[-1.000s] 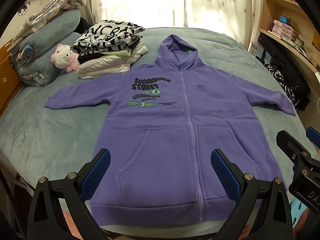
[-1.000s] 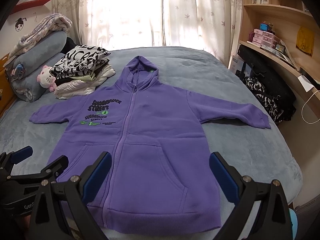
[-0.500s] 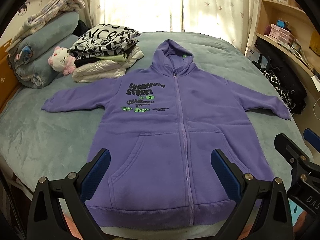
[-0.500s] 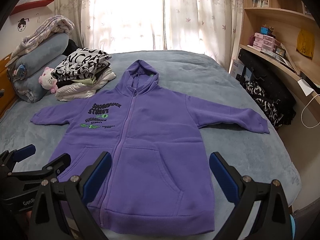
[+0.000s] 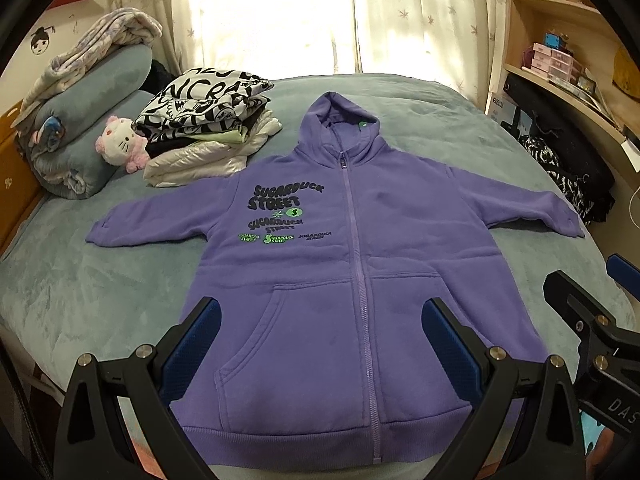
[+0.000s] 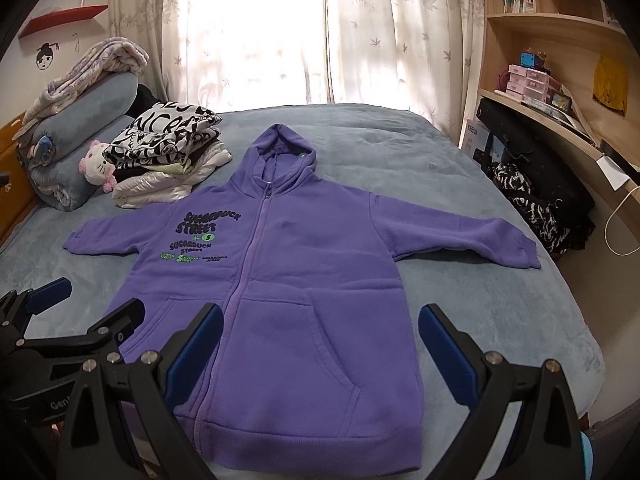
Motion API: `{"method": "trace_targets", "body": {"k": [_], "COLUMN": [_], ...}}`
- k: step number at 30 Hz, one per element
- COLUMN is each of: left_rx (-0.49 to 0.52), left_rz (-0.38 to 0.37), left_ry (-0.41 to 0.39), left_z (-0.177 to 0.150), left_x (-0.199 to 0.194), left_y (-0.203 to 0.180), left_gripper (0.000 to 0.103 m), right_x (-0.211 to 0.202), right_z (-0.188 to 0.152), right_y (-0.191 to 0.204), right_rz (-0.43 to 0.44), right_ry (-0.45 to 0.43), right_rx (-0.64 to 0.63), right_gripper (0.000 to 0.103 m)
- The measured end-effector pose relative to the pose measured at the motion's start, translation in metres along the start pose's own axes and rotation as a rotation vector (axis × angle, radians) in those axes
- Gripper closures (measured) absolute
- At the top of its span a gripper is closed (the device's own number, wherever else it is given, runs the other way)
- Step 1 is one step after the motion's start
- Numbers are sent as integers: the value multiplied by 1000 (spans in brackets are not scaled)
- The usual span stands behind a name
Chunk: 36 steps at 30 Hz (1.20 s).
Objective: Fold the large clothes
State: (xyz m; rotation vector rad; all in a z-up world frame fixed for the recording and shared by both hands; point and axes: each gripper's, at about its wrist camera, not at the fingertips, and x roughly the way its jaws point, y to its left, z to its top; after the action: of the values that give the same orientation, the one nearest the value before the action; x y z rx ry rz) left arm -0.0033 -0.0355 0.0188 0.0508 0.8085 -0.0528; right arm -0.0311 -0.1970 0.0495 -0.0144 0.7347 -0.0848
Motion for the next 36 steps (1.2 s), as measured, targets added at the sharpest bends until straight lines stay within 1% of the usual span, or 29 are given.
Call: {"method": "trace_targets", "body": {"k": [3,8,12,16,22,26,27,29,32,35,36], "left_rx": [-11,-41,-80,-93,-67,-63,-62,-56,-55,-69,-75], "left_rz": [-23,-28,-37,-50,-25,-21,-23,-26,-55,-103,-120], "left_ry": [6,8,-6,8,-59,-97,-106,-107,-114,-152,-166], "left_z": [5,15,30,47,75,103,110,122,141,155,159], "left_x": [2,8,11,20,22,26,27,33,41,50,55], "left_y": [-1,0,2,1,-11,-20,-23,-29,-40,-51,-56], "left_gripper": [3,3,3,3,4,4,4,4,4,4,4], "right_x": [3,6,8,14,22,23,23,25,32,46,50], "right_z": [5,15,27,39,58,75,79,89,101,110,110], "right_y": [-5,-14,-19,-29,-51,-80,-90,-108,-134,-161,-169], "right_rz": [8,20,16,20,-6,-84,-92,-81,-105,-164,-163], "right_ry": [-1,-19,-45,-48,-56,-111,-121,-133,-145,-136,-134], "right_rx": [2,1,-10,-9,-3,50,68,89,126,159,172], "right_gripper": [4,4,4,4,4,4,4,4,5,5,5]}}
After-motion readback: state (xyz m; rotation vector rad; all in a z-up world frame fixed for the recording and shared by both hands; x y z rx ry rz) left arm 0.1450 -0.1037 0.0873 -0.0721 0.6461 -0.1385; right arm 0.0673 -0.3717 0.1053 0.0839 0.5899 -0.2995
